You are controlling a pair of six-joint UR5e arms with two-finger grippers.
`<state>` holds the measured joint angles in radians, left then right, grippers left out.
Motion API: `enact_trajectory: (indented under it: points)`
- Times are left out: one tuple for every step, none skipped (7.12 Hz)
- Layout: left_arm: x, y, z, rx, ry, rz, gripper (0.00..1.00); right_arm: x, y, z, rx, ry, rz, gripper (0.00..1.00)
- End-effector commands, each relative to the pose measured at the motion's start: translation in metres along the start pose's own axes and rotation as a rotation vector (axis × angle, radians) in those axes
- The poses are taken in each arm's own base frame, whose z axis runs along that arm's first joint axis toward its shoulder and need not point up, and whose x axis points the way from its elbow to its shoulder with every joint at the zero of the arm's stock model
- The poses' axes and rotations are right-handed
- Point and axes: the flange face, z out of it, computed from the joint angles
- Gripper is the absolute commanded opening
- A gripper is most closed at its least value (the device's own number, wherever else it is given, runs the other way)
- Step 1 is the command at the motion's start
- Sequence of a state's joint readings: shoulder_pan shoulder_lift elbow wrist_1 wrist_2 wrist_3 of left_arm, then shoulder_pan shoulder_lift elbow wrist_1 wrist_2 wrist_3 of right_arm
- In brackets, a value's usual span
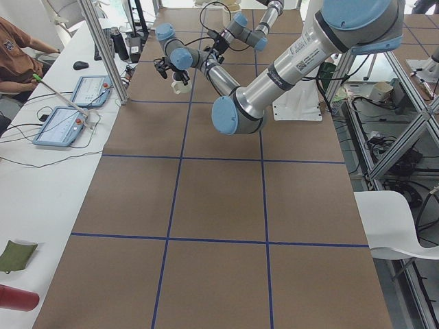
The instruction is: Left arm hands cup to right arm to dump lemon
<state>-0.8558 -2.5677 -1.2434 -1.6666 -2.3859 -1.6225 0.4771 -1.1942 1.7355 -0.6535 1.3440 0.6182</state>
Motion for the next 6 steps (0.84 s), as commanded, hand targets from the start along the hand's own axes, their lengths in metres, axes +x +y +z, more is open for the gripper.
enact_trajectory:
  points:
    - [0.006, 0.005, 0.004, -0.082, 0.004, 0.012, 0.00, -0.017, -0.005, 0.013, 0.011, -0.002, 0.001, 1.00]
    - [0.007, 0.012, 0.008, -0.102, 0.001, 0.020, 0.00, -0.018, -0.004, 0.014, 0.013, 0.006, -0.001, 1.00]
    - [0.010, 0.019, 0.008, -0.129, 0.001, 0.022, 0.00, -0.021, -0.004, 0.021, 0.011, 0.011, -0.002, 1.00]
    - [0.011, 0.029, 0.015, -0.142, -0.006, 0.022, 0.00, -0.020, -0.002, 0.025, 0.011, 0.022, -0.003, 1.00]
    - [0.013, 0.037, 0.021, -0.151, -0.011, 0.023, 0.00, -0.019, -0.002, 0.026, 0.018, 0.034, -0.004, 1.00]
    - [0.019, 0.051, 0.024, -0.161, -0.014, 0.017, 0.00, -0.018, -0.002, 0.026, 0.019, 0.036, -0.004, 0.99]
